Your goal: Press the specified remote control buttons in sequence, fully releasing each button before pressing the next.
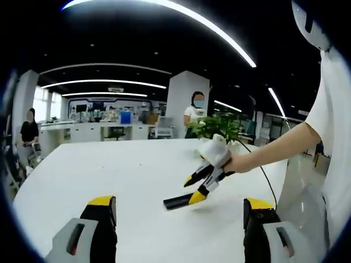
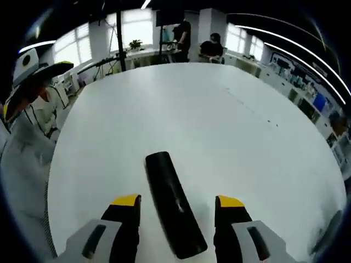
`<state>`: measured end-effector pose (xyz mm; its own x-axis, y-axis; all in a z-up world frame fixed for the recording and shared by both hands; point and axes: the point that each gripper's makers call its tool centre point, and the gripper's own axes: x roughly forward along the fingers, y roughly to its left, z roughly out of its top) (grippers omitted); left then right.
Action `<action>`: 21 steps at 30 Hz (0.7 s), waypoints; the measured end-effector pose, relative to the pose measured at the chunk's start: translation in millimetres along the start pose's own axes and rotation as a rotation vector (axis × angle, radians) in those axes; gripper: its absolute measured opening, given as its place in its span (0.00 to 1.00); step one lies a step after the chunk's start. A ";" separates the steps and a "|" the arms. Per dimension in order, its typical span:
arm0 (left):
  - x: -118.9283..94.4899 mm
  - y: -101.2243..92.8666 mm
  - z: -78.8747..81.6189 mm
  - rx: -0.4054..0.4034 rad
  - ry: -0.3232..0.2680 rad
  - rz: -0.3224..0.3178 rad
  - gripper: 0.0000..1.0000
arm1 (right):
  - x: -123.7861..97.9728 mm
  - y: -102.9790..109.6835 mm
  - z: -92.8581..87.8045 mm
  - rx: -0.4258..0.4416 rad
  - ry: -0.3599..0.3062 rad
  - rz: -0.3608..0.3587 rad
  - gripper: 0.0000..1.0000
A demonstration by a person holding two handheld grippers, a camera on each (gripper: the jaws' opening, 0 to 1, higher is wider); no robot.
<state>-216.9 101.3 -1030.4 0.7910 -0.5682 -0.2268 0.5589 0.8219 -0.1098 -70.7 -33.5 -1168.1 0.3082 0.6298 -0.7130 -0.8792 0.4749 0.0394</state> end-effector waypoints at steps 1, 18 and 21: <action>-0.1 0.0 -0.4 -0.003 0.000 0.001 1.00 | -2.9 -1.4 0.5 0.023 -0.020 -0.012 0.62; 1.9 -2.9 -1.3 -0.031 -0.004 -0.008 1.00 | -55.2 19.2 -10.9 0.258 -0.316 -0.115 0.98; 4.9 -4.9 -5.7 -0.016 0.013 -0.010 1.00 | -62.7 27.2 -14.9 0.260 -0.323 -0.134 0.99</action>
<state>-217.2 94.7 -1036.5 0.7819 -0.5763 -0.2378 0.5630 0.8166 -0.1276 -119.4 -69.2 -1132.8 0.5472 0.6928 -0.4697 -0.7159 0.6782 0.1662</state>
